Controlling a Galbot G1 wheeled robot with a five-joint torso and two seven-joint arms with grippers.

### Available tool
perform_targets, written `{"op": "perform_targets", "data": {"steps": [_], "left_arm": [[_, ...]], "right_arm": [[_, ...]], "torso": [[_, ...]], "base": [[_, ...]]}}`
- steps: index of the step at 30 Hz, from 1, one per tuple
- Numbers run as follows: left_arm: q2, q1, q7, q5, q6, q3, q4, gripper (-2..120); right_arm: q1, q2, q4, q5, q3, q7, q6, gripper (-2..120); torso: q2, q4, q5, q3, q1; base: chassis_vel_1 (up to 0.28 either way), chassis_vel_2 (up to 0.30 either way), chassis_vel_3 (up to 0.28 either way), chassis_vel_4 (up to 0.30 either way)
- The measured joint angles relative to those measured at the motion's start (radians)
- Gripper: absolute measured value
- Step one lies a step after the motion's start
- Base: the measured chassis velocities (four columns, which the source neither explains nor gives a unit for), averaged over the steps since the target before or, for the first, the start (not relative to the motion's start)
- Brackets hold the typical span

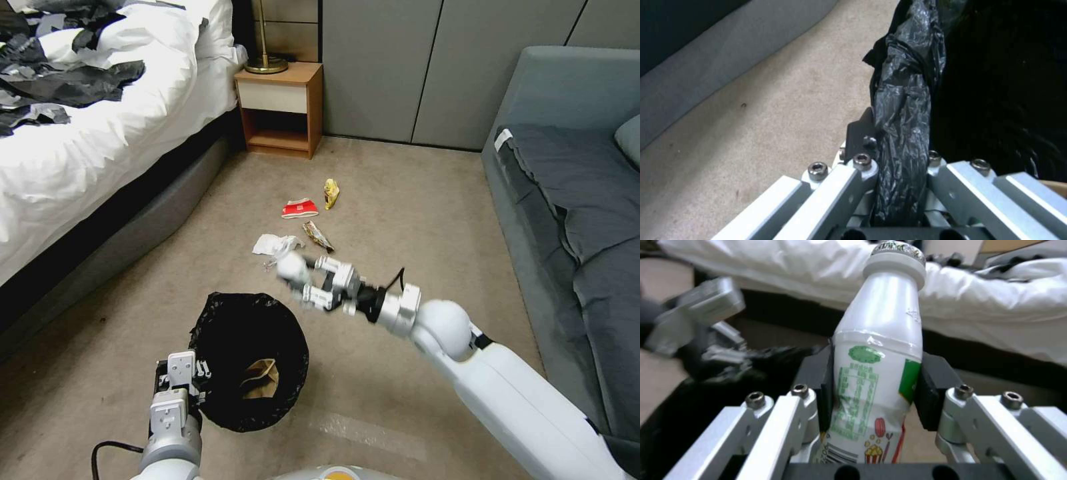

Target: Pick up the trash bin, then pick up the garbage from the floor and place it into the trash bin.

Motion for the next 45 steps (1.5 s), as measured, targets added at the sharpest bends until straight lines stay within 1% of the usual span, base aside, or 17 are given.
{"op": "perform_targets", "data": {"steps": [3,9,17,27,30,35,36,37,38,42,43,44,45], "left_arm": [[-0.001,-0.002,0.0,0.0,0.0,0.002,0.0,2],[-0.002,-0.002,0.0,0.0,-0.001,0.002,0.0,2],[-0.002,-0.005,0.0,0.0,-0.002,0.005,0.002,2],[-0.004,-0.001,0.0,0.005,-0.005,0.011,0.004,2],[-0.006,0.0,0.0,0.007,-0.006,0.013,0.005,2],[-0.007,-0.001,0.0,0.007,-0.006,0.014,0.007,2],[-0.008,-0.002,0.0,0.007,-0.006,0.015,0.007,2],[-0.008,-0.002,0.0,0.007,-0.006,0.016,0.008,2],[-0.008,-0.002,0.0,0.007,-0.006,0.016,0.008,2],[-0.007,-0.003,0.0,0.008,-0.006,0.017,0.011,2],[-0.007,-0.003,0.0,0.008,-0.006,0.017,0.011,2],[-0.007,-0.003,0.0,0.008,-0.006,0.017,0.012,2],[-0.006,-0.003,0.001,0.008,-0.006,0.018,0.013,2]], "right_arm": [[-0.012,-0.006,-0.008,-0.021,-0.02,-0.002,0.005,34],[-0.034,-0.007,-0.026,-0.04,-0.029,-0.005,0.009,33],[-0.067,0.009,-0.053,-0.074,-0.054,-0.006,0.01,32],[-0.033,0.078,-0.134,-0.093,-0.094,0.018,0.012,32],[-0.01,0.125,-0.171,-0.091,-0.121,0.041,0.003,32],[0.001,0.157,-0.18,-0.088,-0.138,0.062,-0.021,32],[0.002,0.162,-0.18,-0.086,-0.143,0.069,-0.026,34],[0.004,0.169,-0.181,-0.083,-0.149,0.078,-0.033,41],[0.004,0.169,-0.181,-0.083,-0.149,0.078,-0.033,41],[0.005,0.175,-0.18,-0.081,-0.154,0.082,-0.041,59],[0.005,0.175,-0.18,-0.081,-0.154,0.082,-0.041,59],[0.005,0.174,-0.179,-0.081,-0.154,0.083,-0.041,63],[0.001,0.172,-0.176,-0.081,-0.154,0.083,-0.042,69]], "torso": [[0.0,0.0,0.0,0.0,0.0],[0.0,0.0,0.0,0.0,0.0],[0.0,0.0,0.0,0.0,0.0],[0.0,0.0001,-0.0001,0.0,0.0],[0.0,0.0001,-0.0002,0.0,0.0],[0.0,0.0001,-0.0001,0.0,0.0],[0.0,0.0001,-0.0001,0.0,0.0],[0.0,0.0,-0.0001,0.0,0.0],[0.0,0.0,-0.0001,0.0,0.0],[0.0,0.0,0.0,0.0,0.0],[0.0,0.0,0.0,0.0,0.0],[0.0,0.0,0.0,0.0,0.0],[0.0,-0.0001,-0.0001,0.0,0.0]], "base": [[0.0,0.0,0.0,0.0],[0.0,0.0,0.0,0.0],[0.0,0.0,0.0,0.0],[0.0,0.0,0.0,0.0],[0.0,0.0,0.0,0.0],[0.0,0.0,0.0,0.0],[0.0,0.0,0.0,0.0],[0.0,0.0,0.0,0.0],[0.0,0.0,0.0,0.0],[0.0,0.0,0.0,0.0],[0.0,0.0,0.0,0.0],[0.0,0.0,0.0,0.0],[0.0,0.0,0.0,0.0]]}}
